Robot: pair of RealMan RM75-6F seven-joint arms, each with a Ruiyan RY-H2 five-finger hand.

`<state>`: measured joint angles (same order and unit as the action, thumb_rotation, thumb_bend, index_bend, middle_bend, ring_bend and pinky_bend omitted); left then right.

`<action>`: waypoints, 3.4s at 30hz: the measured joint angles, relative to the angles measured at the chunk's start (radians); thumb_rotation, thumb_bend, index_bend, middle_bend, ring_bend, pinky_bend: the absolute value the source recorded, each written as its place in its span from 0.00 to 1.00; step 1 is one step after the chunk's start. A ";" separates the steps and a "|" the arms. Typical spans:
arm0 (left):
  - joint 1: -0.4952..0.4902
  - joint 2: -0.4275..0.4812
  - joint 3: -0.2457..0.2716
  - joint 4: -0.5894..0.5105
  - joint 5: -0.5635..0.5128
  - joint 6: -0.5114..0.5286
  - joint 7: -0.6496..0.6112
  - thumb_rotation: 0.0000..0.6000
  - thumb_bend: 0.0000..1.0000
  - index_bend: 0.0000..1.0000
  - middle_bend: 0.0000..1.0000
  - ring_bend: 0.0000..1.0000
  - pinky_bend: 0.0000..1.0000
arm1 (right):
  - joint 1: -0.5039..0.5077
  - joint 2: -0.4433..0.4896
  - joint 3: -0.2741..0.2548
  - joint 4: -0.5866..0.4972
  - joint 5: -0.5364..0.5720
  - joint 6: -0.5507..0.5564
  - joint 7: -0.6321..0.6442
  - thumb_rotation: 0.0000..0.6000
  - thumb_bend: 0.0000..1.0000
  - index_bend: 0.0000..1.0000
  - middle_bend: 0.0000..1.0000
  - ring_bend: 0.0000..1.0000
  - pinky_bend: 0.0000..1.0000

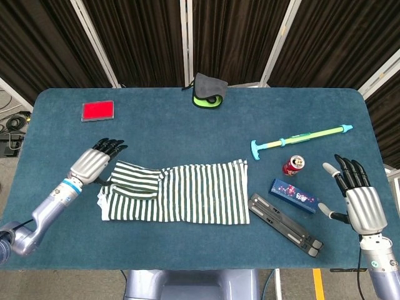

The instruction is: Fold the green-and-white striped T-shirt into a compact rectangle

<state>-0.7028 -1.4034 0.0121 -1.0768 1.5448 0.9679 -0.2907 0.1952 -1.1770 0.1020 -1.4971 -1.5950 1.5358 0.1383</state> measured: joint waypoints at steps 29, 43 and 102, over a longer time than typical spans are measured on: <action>0.038 -0.329 0.243 0.887 0.337 0.320 -0.341 1.00 0.03 0.19 0.00 0.00 0.00 | 0.008 -0.027 0.007 0.017 0.024 -0.023 -0.064 1.00 0.00 0.20 0.00 0.00 0.00; 0.041 -0.379 0.267 0.928 0.334 0.279 -0.321 1.00 0.03 0.25 0.00 0.00 0.00 | 0.007 -0.028 0.007 0.017 0.027 -0.023 -0.067 1.00 0.00 0.20 0.00 0.00 0.00; 0.031 -0.419 0.291 0.933 0.311 0.273 -0.308 1.00 0.41 0.42 0.00 0.00 0.00 | 0.002 -0.027 0.008 0.004 0.014 -0.005 -0.078 1.00 0.00 0.20 0.00 0.00 0.00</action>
<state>-0.6717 -1.8221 0.3028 -0.1434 1.8562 1.2405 -0.5992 0.1970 -1.2036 0.1099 -1.4926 -1.5810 1.5303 0.0604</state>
